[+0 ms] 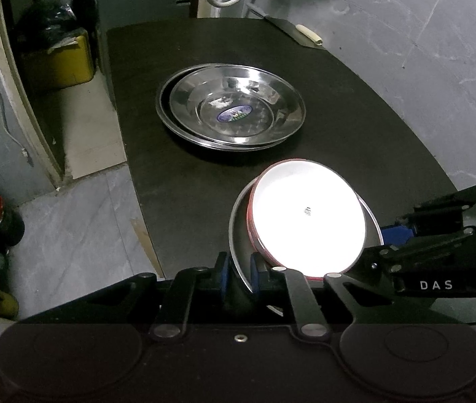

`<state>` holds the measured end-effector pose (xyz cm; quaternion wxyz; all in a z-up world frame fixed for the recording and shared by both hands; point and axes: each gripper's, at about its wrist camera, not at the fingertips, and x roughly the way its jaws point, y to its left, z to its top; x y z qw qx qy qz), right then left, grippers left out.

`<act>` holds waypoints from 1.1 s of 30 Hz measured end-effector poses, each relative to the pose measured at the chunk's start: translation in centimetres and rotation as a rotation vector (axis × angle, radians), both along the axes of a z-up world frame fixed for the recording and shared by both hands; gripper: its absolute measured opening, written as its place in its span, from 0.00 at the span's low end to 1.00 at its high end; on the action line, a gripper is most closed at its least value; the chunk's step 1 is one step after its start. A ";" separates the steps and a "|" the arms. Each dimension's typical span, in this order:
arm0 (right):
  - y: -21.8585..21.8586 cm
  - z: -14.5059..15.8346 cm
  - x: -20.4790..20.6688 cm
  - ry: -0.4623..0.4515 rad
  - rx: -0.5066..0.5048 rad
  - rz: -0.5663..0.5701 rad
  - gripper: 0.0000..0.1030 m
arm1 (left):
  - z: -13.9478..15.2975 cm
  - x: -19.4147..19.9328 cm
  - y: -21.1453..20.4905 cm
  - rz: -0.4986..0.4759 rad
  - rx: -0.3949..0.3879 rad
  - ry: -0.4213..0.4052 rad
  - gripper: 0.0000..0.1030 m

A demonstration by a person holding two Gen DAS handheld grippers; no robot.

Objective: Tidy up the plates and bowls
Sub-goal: 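Lift the nested bowl stack with both grippers and carry it over the steel plates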

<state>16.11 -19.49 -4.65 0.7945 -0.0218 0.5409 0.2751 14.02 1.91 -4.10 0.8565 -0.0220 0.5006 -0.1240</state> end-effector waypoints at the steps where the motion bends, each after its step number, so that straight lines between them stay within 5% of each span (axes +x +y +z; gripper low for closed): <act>1: 0.0 0.0 0.0 -0.002 -0.002 0.003 0.30 | 0.0 0.0 0.0 0.001 0.000 -0.001 0.12; 33: -1.4 1.5 0.1 -0.075 0.057 -0.034 0.30 | 1.4 0.8 -0.3 0.031 -0.016 -0.098 0.08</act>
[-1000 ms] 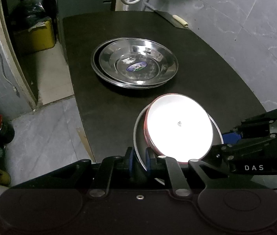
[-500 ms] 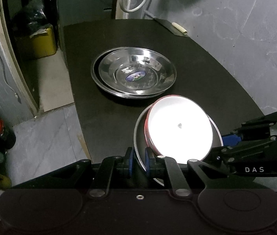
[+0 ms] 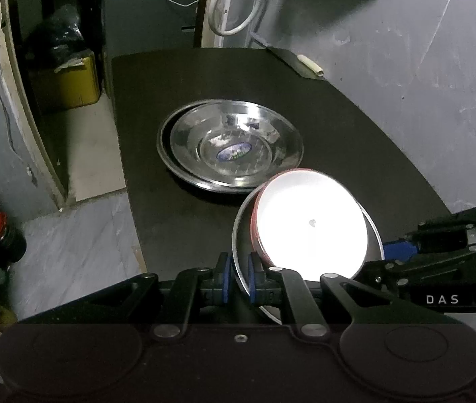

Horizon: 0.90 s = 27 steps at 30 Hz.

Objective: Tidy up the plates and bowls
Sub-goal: 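Lift the nested bowl stack with both grippers and carry it over the steel plates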

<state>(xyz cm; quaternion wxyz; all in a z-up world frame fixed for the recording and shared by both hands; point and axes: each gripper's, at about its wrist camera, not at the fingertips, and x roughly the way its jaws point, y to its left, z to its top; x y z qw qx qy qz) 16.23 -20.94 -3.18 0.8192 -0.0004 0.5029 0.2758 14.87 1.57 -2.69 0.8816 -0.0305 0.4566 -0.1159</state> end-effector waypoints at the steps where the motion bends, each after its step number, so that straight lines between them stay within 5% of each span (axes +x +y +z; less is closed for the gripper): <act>1: -0.2 0.0 0.2 0.005 0.010 -0.008 0.30 | 0.1 0.1 -0.1 -0.001 0.000 -0.002 0.08; 27: -1.0 1.8 4.2 -0.036 0.038 -0.050 0.30 | 1.4 4.4 -0.6 0.041 -0.033 -0.060 0.08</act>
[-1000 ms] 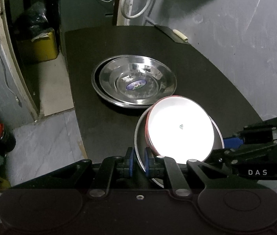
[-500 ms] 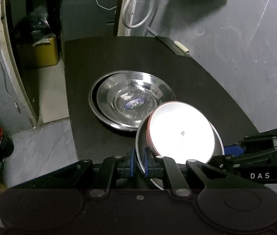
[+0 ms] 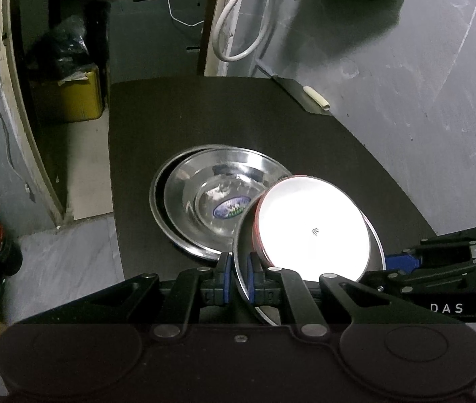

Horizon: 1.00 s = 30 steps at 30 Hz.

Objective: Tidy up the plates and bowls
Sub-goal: 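Lift the nested bowl stack with both grippers and carry it over the steel plates, then lower the bowl stack onto the steel plate stack with both grippers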

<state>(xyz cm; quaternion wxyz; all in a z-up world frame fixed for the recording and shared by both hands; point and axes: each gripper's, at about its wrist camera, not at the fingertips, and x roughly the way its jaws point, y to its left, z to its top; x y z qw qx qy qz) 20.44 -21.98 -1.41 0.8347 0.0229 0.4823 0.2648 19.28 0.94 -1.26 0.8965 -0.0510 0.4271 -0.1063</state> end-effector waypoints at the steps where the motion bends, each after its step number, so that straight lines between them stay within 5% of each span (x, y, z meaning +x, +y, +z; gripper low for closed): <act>1: 0.1 0.1 0.2 -0.004 -0.003 0.000 0.30 | 0.0 0.2 0.1 0.002 -0.002 -0.001 0.07; 30: 2.7 -1.0 10.3 -0.003 -0.055 0.070 0.30 | -2.0 9.2 1.4 0.110 -0.007 0.026 0.06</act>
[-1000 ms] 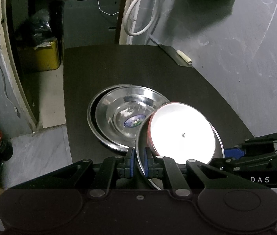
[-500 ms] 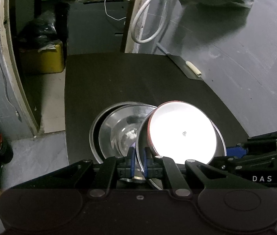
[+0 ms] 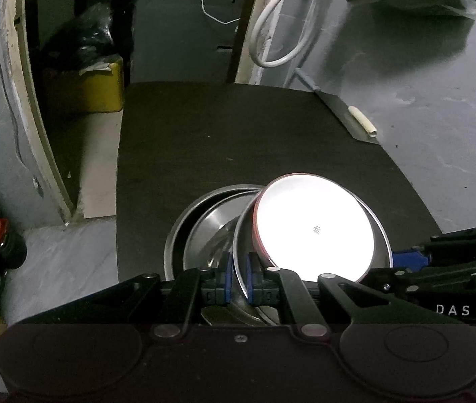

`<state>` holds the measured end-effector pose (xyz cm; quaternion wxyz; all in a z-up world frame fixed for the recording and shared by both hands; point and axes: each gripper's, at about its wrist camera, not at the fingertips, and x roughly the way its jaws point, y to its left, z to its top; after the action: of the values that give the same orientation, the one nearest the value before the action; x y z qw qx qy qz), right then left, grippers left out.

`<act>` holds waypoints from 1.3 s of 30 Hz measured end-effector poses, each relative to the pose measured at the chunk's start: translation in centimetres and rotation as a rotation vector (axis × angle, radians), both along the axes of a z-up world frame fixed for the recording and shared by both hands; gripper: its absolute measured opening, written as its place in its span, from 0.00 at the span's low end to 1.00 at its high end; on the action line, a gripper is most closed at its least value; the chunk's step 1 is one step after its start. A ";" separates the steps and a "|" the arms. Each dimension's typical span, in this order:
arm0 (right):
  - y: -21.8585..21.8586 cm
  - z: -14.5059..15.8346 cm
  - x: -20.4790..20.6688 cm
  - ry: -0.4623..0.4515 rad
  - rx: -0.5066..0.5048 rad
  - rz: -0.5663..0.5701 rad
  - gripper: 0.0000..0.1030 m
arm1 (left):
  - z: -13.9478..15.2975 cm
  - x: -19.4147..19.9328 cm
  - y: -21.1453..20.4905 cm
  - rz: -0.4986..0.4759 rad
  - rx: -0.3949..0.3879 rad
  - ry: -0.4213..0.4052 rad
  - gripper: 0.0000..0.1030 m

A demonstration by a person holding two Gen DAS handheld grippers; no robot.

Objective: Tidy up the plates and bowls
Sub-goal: 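Lower the bowl stack onto the steel plate stack with both grippers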

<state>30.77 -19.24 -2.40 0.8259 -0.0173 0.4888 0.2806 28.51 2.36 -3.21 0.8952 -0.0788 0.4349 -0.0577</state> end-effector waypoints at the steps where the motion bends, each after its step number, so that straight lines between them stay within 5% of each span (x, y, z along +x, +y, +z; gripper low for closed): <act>1: 0.1 -0.2 0.2 0.003 0.001 -0.001 0.30 | -0.1 0.2 0.1 0.002 -0.001 0.004 0.06; 39: 2.2 -2.0 1.8 0.058 0.038 0.009 0.30 | -1.1 1.0 1.6 0.073 0.032 0.036 0.06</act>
<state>32.55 -17.01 -4.41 0.8102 0.0042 0.5070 0.2941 29.54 3.94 -4.31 0.8899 -0.0813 0.4486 -0.0167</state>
